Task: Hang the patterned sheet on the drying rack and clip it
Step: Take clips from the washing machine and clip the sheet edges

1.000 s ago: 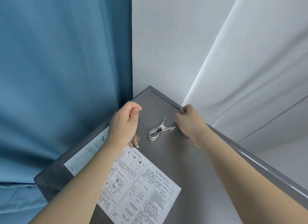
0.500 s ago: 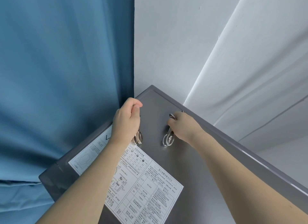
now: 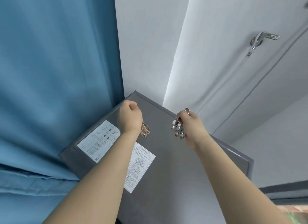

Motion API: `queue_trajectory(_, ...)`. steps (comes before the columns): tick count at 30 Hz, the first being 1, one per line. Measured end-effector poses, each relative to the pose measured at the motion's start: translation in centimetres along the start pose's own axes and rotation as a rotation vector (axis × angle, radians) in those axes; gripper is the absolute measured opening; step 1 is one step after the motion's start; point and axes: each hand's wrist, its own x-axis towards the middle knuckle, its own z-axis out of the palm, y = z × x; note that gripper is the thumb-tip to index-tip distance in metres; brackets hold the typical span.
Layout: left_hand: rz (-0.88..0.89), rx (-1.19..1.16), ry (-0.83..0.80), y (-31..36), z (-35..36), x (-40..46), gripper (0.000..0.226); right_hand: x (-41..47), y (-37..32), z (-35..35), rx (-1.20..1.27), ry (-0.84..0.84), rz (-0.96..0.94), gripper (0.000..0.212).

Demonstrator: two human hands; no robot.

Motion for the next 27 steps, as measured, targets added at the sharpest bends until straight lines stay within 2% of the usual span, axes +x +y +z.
queue_trajectory(7, 0.105, 0.127, 0.005, 4.6, -4.5, -6.2, 0.021, -8.4, -0.5, -2.9, -0.034, 0.042, -0.082, 0.022)
queue_trajectory(13, 0.151, 0.068, 0.003, 7.3, -7.4, -11.4, 0.018, -15.2, 0.0, -3.4, 0.011, -0.015, -0.234, 0.033)
queue_trajectory(18, 0.236, 0.108, -0.064, 8.3, -10.2, -14.4, 0.019, -20.5, -0.1, -3.1, 0.003, 0.063, -0.326, 0.012)
queue_trajectory(21, 0.260, 0.110, -0.074, 8.7, -12.5, -16.0, 0.020, -24.1, 0.4, -2.4, -0.023, 0.147, -0.358, 0.016)
queue_trajectory(27, 0.311, 0.116, -0.117, 9.4, -17.1, -21.6, 0.019, -31.1, 1.1, 0.7, -0.063, 0.167, -0.435, 0.017)
